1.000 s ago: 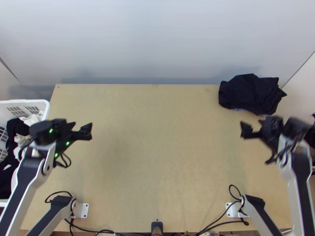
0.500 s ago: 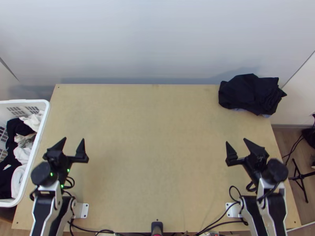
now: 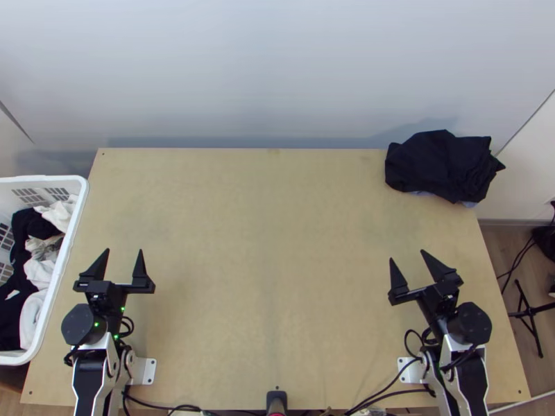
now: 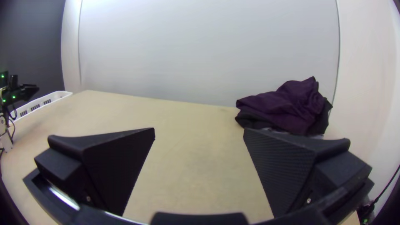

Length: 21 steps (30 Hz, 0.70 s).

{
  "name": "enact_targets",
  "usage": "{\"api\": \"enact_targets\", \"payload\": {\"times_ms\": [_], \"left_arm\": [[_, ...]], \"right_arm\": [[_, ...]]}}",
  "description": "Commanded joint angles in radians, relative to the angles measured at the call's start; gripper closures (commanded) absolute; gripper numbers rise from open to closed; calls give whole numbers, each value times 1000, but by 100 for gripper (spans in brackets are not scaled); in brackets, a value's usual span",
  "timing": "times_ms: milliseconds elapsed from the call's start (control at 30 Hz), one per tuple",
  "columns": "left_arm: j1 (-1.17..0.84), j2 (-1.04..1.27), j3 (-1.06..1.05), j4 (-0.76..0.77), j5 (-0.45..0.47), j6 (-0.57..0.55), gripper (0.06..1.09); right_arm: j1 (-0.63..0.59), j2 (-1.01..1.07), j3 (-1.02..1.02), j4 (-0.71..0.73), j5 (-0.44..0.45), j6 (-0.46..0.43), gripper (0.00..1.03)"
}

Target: Fold the t-shirt

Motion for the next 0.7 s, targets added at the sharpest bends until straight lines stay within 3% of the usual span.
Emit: {"api": "enact_targets", "payload": {"times_ms": [0, 100, 667], "left_arm": [[13, -18, -23, -17, 3, 19, 10], [11, -18, -23, -17, 4, 19, 10], [11, -18, -23, -17, 4, 19, 10]], "right_arm": [[-109, -21, -25, -11, 10, -6, 4], [-158, -23, -25, -11, 8, -6, 4], [-153, -23, -25, -11, 8, -6, 4]]}}
